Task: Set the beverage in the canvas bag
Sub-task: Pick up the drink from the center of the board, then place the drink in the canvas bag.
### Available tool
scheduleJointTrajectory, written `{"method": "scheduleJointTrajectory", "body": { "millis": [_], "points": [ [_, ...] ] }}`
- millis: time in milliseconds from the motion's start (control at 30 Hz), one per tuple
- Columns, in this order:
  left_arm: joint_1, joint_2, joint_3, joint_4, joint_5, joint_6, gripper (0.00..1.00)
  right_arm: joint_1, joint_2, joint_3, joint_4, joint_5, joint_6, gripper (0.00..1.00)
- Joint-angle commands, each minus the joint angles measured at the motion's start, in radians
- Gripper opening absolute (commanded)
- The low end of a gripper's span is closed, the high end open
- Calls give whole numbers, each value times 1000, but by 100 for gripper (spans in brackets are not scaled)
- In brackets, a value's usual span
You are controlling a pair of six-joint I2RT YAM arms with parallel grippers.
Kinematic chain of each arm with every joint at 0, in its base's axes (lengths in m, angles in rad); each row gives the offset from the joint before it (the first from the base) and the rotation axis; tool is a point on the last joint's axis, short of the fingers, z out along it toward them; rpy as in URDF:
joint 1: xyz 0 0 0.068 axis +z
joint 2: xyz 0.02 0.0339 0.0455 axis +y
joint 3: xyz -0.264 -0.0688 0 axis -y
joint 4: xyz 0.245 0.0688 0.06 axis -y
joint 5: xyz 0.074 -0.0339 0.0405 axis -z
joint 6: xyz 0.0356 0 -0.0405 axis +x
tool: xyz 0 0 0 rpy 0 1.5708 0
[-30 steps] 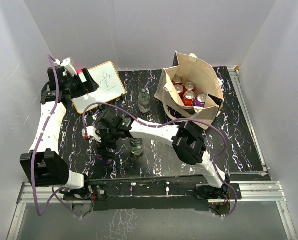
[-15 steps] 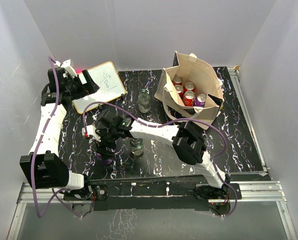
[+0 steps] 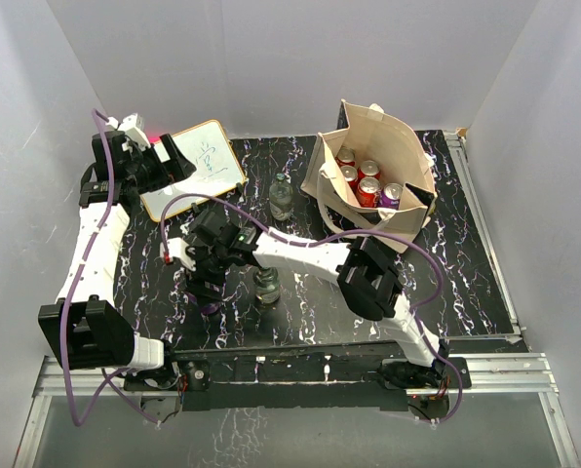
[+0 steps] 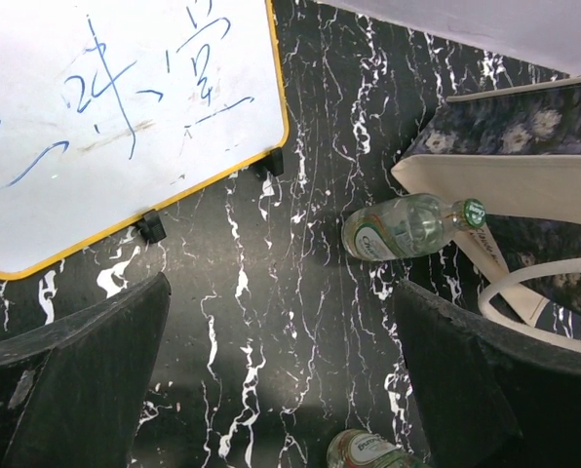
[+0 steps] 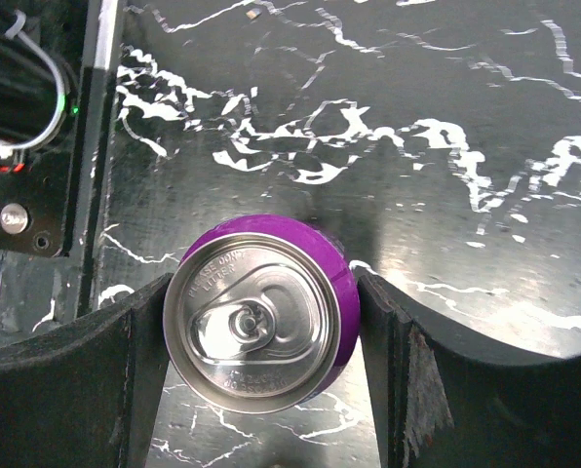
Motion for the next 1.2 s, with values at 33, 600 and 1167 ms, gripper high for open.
{"method": "scheduleJointTrajectory", "body": {
  "millis": [33,600,1167],
  "points": [
    [8,11,10,39,34,-31,96,-76,-150,142,99,-16,64,8],
    [8,120,123,102,95,-138,94,-244,-367,209,81,182,72,8],
    [-270,241,286,206,147,-52,89,-540,-652,135,68,396,89,8]
  ]
}}
